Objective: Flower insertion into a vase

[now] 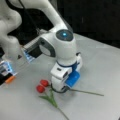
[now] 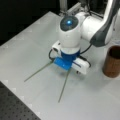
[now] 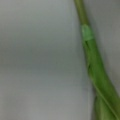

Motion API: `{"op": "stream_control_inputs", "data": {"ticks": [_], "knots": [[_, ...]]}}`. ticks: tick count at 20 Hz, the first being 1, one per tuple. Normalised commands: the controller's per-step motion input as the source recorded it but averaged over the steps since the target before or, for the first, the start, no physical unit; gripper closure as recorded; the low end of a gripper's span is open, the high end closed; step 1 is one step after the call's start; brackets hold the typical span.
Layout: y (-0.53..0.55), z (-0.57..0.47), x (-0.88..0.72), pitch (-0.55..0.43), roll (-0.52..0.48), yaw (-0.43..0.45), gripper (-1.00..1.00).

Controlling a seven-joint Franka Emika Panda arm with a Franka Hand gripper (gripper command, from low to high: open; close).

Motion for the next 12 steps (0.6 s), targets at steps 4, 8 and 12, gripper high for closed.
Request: {"op": "stream_control_inputs", "data": {"ticks": [4,8,12], "knots": [[0.02,-0.08,0.26,0.018,0.038,-0.060,-1.00],[0.02,-0.04,0.16,0.015,0.027,-0.074,-1.00],[0.02,-0.02,0.13,0.009,0.025,-0.078,-1.00]]}}
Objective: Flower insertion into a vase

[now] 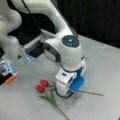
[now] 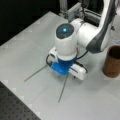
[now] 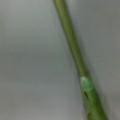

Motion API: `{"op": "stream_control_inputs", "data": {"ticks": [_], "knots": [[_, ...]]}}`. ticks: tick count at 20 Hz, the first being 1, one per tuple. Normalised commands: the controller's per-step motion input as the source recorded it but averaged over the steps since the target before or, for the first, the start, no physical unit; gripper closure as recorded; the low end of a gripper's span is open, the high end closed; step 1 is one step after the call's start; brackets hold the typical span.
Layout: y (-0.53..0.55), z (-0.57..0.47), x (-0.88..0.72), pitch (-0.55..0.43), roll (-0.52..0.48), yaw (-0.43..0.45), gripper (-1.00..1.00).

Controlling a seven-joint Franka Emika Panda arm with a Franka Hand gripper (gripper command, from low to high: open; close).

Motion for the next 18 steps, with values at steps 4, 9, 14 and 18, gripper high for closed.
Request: {"op": "stream_control_inputs", "data": {"ticks": [4,9,14,18], "knots": [[0.02,-0.03,0.12,-0.013,0.055,-0.081,-1.00],[0.02,-0.03,0.12,0.006,0.093,-0.109,-1.00],[0.01,-0.04,0.12,0.054,0.096,-0.170,-1.00],[0.00,-0.02,0.13,0.026,0.107,-0.162,-1.00]]}}
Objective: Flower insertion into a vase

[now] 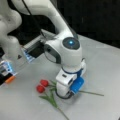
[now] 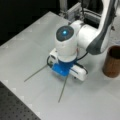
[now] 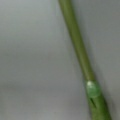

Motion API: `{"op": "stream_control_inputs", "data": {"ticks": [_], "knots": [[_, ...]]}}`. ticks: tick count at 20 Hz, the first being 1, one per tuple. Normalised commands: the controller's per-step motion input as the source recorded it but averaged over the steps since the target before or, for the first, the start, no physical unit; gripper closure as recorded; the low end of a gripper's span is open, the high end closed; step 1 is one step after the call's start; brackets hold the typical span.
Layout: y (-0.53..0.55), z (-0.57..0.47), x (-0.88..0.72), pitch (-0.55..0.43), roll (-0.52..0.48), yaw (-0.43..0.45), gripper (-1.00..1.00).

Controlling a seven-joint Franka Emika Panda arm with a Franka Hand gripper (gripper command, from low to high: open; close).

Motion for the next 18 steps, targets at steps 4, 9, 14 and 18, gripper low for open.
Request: {"op": "stream_control_inputs", "data": {"ticks": [4,9,14,18], "knots": [[-0.01,-0.03,0.14,0.018,0.126,-0.163,-1.00],[0.00,-0.03,0.15,0.018,0.138,-0.160,-1.00],[-0.01,0.00,0.15,0.015,0.119,-0.126,-1.00],[-0.01,0.01,0.15,0.018,0.116,-0.121,-1.00]]}}
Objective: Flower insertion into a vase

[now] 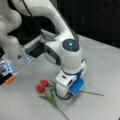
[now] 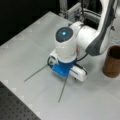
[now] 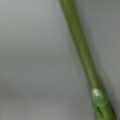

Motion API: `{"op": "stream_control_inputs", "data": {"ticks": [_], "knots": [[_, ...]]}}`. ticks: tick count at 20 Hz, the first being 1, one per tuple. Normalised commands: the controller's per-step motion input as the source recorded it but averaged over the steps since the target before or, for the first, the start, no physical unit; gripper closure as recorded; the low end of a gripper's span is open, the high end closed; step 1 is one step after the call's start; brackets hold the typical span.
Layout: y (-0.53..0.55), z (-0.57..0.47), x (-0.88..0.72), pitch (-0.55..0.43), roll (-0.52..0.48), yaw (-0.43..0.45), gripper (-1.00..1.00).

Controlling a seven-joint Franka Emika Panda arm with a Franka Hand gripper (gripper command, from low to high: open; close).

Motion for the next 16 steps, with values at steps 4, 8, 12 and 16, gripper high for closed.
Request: {"op": "stream_control_inputs", "data": {"ticks": [4,8,12,16], "knots": [[-0.01,0.01,0.15,0.018,0.116,-0.121,-1.00],[-0.01,-0.01,0.15,-0.039,0.108,-0.097,-1.00],[-0.02,-0.02,0.13,-0.054,0.104,-0.085,-1.00],[-0.02,-0.02,0.11,-0.044,0.114,-0.089,-1.00]]}}
